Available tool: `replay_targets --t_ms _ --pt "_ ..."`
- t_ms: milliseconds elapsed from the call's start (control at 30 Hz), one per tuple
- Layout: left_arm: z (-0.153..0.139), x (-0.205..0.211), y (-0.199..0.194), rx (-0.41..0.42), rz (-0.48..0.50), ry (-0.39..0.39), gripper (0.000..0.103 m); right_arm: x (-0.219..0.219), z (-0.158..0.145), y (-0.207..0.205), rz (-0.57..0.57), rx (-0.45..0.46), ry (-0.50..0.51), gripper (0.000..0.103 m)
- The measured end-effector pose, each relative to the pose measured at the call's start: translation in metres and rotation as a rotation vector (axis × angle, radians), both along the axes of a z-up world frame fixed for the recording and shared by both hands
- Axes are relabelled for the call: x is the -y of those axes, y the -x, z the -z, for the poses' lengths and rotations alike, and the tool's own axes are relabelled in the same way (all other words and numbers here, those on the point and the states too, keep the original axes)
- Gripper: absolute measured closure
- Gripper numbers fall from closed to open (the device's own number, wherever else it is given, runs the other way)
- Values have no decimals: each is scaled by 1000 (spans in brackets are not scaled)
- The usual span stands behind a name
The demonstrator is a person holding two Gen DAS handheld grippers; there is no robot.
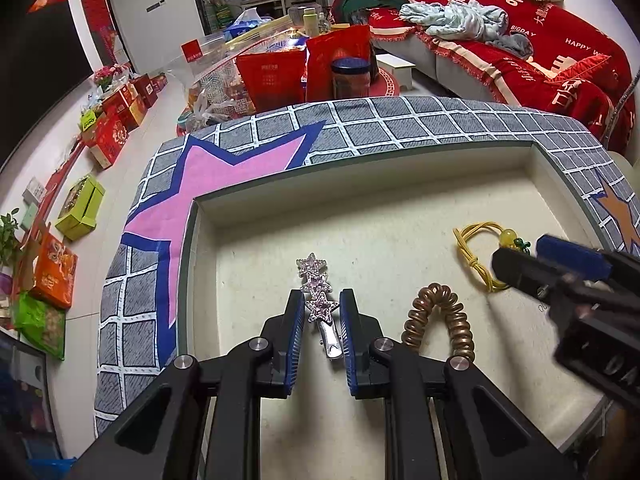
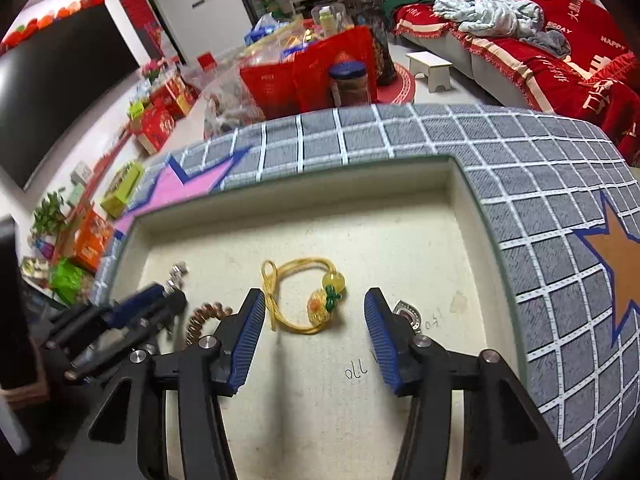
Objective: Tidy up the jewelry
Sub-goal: 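Carry both items into the box tray and open both tools to release them, then withdraw both tools from the tray toward the remaining jewelry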
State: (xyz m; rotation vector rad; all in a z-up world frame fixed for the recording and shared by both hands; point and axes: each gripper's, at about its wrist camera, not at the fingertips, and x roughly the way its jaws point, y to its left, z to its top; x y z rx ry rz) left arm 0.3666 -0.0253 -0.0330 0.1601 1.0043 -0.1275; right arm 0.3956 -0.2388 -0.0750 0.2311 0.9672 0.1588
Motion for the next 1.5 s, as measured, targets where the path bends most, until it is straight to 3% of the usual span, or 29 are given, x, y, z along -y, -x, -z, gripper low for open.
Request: replay_targets --t_ms 300,333,367,400,567,633,700,1067,1500 --pt "-10 1 10 45 15 16 66 6 -49 37 20 123 -52 43" --pt "-12 1 11 49 11 12 40 8 -52 41 26 131 -60 43" --pt "-15 0 13 60 -4 8 3 11 -56 46 37 138 -74 43" --pt "-19 -1 16 80 -19 7 0 14 -59 51 45 140 -86 43" --pt "-36 0 30 117 -4 14 0 16 -65 69 46 142 -93 38" --pt "-42 0 36 129 -2 12 0 19 -65 78 46 142 -104 26" --pt "-50 -1 48 154 6 12 0 23 -65 86 52 138 -111 21" --pt "-68 -26 118 140 4 66 0 44 -63 140 84 106 -133 21" --pt "-41 -46 186 23 -1 101 0 76 -33 203 166 34 -139 21"
